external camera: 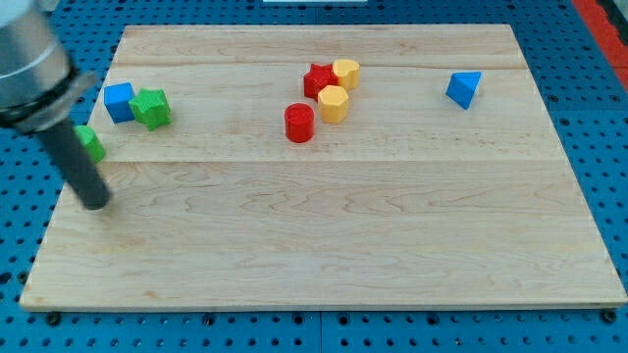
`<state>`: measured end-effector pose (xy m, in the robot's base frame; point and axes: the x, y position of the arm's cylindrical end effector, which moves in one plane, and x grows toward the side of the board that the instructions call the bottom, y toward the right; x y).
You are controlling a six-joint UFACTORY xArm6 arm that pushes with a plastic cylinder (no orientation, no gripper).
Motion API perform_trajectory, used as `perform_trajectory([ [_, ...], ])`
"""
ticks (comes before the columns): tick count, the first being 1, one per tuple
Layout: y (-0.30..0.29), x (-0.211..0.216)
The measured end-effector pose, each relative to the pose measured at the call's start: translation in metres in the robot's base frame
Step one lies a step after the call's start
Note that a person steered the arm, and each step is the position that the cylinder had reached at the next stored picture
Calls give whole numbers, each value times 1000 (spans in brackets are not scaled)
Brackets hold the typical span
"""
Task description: Push the blue triangle towards top right
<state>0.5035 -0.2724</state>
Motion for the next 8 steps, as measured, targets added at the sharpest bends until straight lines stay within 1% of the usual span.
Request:
perform_trajectory([
  [1,-32,-35],
  [2,-4,-75],
  [3,16,-104],
  [4,83,-34],
  [5,241,-26],
  [6,365,-94],
  [7,473,-119],
  [8,444,-155],
])
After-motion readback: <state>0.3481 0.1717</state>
